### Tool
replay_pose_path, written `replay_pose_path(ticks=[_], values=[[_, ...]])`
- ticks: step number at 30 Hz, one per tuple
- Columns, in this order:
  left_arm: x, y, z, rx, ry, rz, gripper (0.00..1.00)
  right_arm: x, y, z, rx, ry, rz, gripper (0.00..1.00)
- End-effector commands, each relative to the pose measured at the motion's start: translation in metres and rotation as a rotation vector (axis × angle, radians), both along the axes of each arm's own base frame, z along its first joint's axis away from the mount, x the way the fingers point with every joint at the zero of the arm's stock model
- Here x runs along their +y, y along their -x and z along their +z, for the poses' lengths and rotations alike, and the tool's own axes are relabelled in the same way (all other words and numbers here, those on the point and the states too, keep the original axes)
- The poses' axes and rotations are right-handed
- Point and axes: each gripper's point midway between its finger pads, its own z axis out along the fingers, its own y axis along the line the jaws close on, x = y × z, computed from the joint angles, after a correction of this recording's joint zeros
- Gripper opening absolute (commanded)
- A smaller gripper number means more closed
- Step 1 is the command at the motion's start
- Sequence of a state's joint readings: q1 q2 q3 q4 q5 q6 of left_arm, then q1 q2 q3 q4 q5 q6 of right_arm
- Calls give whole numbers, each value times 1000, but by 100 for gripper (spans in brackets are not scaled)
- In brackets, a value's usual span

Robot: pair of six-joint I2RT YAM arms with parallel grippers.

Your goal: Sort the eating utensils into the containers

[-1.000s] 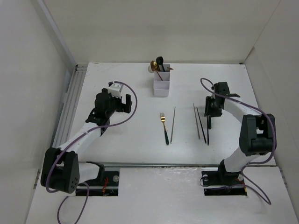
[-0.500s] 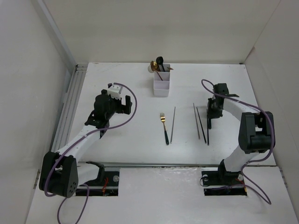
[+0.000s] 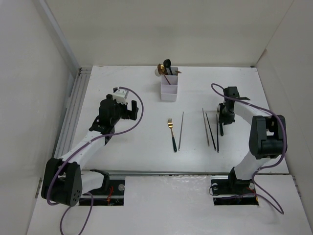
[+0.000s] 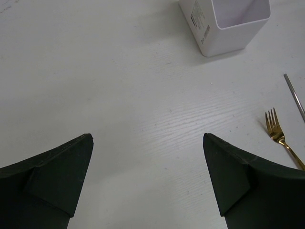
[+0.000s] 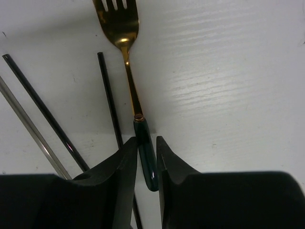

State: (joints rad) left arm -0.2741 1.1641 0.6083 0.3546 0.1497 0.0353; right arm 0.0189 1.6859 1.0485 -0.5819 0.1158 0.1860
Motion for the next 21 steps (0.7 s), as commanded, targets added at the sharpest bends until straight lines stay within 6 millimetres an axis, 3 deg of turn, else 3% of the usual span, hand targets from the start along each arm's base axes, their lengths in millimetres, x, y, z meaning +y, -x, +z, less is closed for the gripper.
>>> replay_pose_path(ticks=[1, 8, 13, 14, 17, 21], values=[[-4, -2, 8, -27, 23, -7, 100, -10, -14, 14, -24, 43, -1, 28], [-3, -4, 12, -37, 23, 2, 100, -8, -15, -9, 51, 36, 22, 28], [-2, -5, 12, -38, 21, 10, 100, -5, -11, -14, 69, 19, 28, 26], [-2, -5, 12, -38, 21, 10, 100, -5, -11, -14, 69, 19, 28, 23], [-1, -3, 8, -29, 18, 10, 100, -6, -7, -16, 71, 8, 22, 0], [-2, -4, 10, -38, 20, 10, 100, -19, -10, -6, 40, 76, -21, 0]])
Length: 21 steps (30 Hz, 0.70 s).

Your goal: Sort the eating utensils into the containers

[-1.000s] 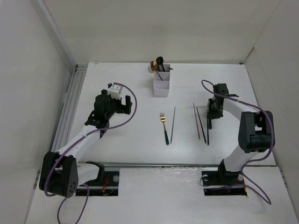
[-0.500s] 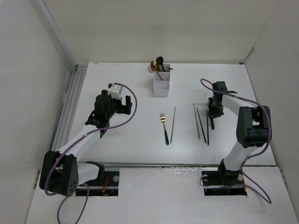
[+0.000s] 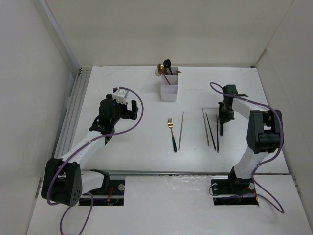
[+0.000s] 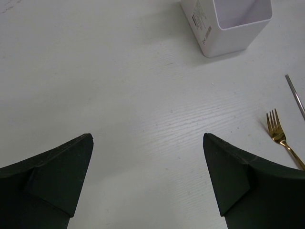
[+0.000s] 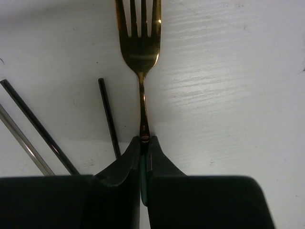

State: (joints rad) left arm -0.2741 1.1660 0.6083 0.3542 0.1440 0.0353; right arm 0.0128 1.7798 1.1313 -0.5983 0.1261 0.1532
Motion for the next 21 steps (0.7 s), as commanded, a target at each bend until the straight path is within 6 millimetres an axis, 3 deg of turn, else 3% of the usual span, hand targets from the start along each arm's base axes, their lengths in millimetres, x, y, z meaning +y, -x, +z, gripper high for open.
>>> replay_pose_path(ticks=[1, 5, 6, 8, 11, 12, 13, 17, 18, 20, 21], values=[[-3, -4, 11, -39, 23, 5, 100, -17, 1, 10, -20, 71, -47, 0], [-3, -4, 11, -39, 23, 5, 100, -20, -32, 73, -284, 78, -74, 0], [-3, -4, 11, -39, 23, 5, 100, -18, -37, 101, -376, 88, -73, 0], [-3, -4, 8, -31, 20, 5, 100, -13, -52, 132, -508, 106, -72, 0], [-3, -8, 6, -18, 8, 2, 100, 7, -71, 192, -733, 114, 0, 0], [-4, -10, 12, -29, 11, 2, 100, 14, -71, 192, -735, 107, 17, 0], [-2, -10, 5, -8, 2, 11, 100, 22, -80, 214, -823, 106, 40, 0], [-4, -19, 7, 2, -10, 8, 100, 79, -108, 269, -1031, 34, 186, 0], [-5, -21, 8, 2, -10, 8, 100, 107, -112, 287, -1089, -19, 261, 0], [-6, -27, 7, 10, -22, 5, 100, 140, -131, 306, -1198, -70, 338, 0], [-7, -29, 9, 9, -21, 4, 100, 169, -133, 319, -1250, -124, 428, 0]])
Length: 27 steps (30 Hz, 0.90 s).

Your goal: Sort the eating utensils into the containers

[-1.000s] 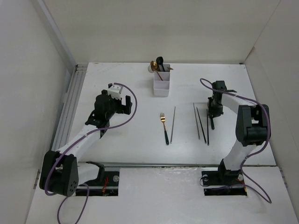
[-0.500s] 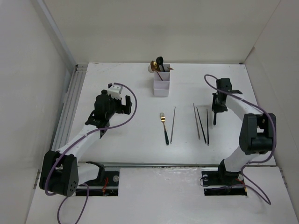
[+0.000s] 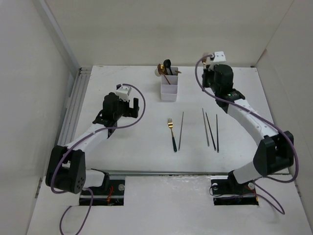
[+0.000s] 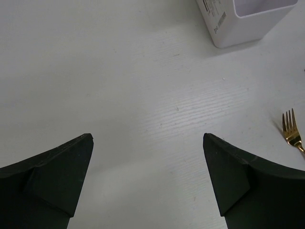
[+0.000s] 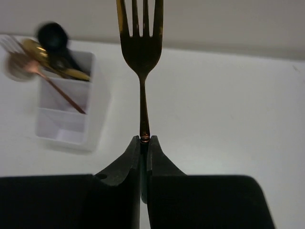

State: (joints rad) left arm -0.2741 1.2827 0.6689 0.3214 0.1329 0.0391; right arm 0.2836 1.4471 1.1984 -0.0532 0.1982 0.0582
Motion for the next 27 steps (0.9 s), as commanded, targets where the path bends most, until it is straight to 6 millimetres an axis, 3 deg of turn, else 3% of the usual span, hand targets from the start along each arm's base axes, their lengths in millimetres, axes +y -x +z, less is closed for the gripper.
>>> replay_pose_path(ticks=[1, 2, 3, 4, 7, 8, 9, 10, 11, 12, 13, 15, 16, 17, 19, 27], values=[[-6, -18, 29, -64, 7, -5, 100, 74, -31, 87, -345, -66, 246, 0], [-6, -24, 31, -66, 3, 5, 100, 92, -42, 72, -348, -73, 298, 0], [-6, -26, 30, -59, 1, 5, 100, 106, -47, 94, -469, -94, 345, 0], [-5, -29, 31, -60, -3, 16, 100, 128, -45, 101, -522, -112, 428, 0], [-2, -39, 30, -53, -36, 30, 100, 168, -57, 103, -656, -140, 552, 0], [-3, -41, 30, -53, -36, 30, 100, 173, -61, 101, -676, -142, 566, 0], [-1, -44, 27, -41, -45, 42, 100, 180, -72, 82, -663, -140, 580, 0], [-1, -44, 27, -44, -53, 38, 100, 189, -75, 81, -673, -144, 600, 0], [0, -47, 25, -34, -62, 49, 100, 195, -80, 92, -695, -145, 619, 0], [0, -50, 25, -32, -62, 49, 100, 200, -84, 88, -684, -143, 634, 0], [4, -51, 25, -32, -63, 60, 100, 206, -93, 70, -653, -140, 647, 0], [4, -51, 21, -23, -65, 60, 100, 211, -99, 69, -661, -140, 660, 0], [7, -53, 16, -9, -59, 73, 100, 213, -104, 54, -636, -138, 660, 0], [7, -55, 20, -18, -57, 73, 100, 214, -106, 51, -628, -137, 661, 0], [11, -56, 20, -18, -57, 84, 100, 207, -110, 45, -616, -133, 640, 0], [14, -61, 23, -34, -43, 97, 100, 196, -106, -22, -446, -57, 608, 0]])
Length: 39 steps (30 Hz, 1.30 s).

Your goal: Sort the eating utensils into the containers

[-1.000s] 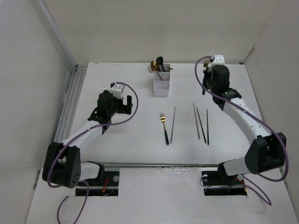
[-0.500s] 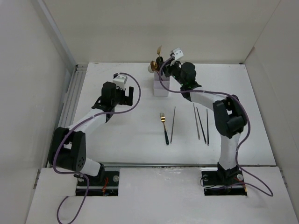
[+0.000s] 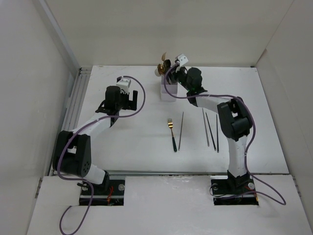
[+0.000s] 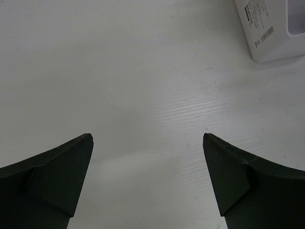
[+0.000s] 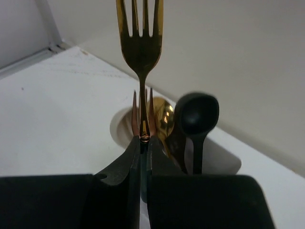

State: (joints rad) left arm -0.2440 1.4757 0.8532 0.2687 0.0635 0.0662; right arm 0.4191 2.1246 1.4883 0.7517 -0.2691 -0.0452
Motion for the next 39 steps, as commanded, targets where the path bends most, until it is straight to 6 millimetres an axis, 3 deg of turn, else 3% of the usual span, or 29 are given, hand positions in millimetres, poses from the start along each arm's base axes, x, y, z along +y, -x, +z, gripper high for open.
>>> replay_pose_path(ticks=[1, 7, 8, 12, 13, 16, 17, 20, 21, 23, 24, 26, 28, 29, 30, 31, 39], values=[[-1, -16, 30, -88, 24, 15, 100, -11, 3, 3, -25, 33, -36, 0], [-1, -16, 30, -88, 24, 15, 100, -22, -1, -22, 42, 71, -72, 0], [-1, -16, 30, -88, 24, 15, 100, -23, -2, -22, 42, 71, -81, 3], [-2, -14, 28, -78, 26, 5, 100, -25, -3, -26, 65, 81, -92, 31], [-2, -14, 32, -87, 28, 5, 100, -25, -2, -23, 66, 82, -92, 42], [-2, -13, 37, -96, 41, 10, 100, -26, 5, -15, 59, 79, -79, 52], [-2, -12, 40, -108, 44, 10, 100, -27, 7, -3, 41, 70, -80, 52], [6, -11, 46, -130, 72, 81, 100, -30, 17, 4, 31, 76, -72, 56], [9, -11, 50, -141, 69, 94, 100, -27, 26, 24, 2, 63, -62, 57], [13, -10, 55, -160, 66, 112, 100, -29, 39, 33, -5, 58, -69, 60], [14, -6, 57, -167, 69, 112, 100, -28, 55, 59, -38, 40, -64, 61], [15, -1, 55, -170, 70, 112, 100, -24, 77, 54, 30, 71, -87, 63], [17, 8, 55, -186, 74, 111, 100, -25, 98, 48, 121, 126, -113, 65], [18, 11, 53, -183, 74, 111, 100, -22, 117, 13, 267, 214, -145, 65], [18, 14, 51, -179, 84, 116, 100, -21, 128, -3, 339, 253, -154, 65], [18, 20, 51, -186, 90, 108, 100, -16, 155, -27, 467, 302, -139, 65], [19, 42, 58, -257, 145, 103, 100, -5, 255, -117, 883, 422, -124, 60]])
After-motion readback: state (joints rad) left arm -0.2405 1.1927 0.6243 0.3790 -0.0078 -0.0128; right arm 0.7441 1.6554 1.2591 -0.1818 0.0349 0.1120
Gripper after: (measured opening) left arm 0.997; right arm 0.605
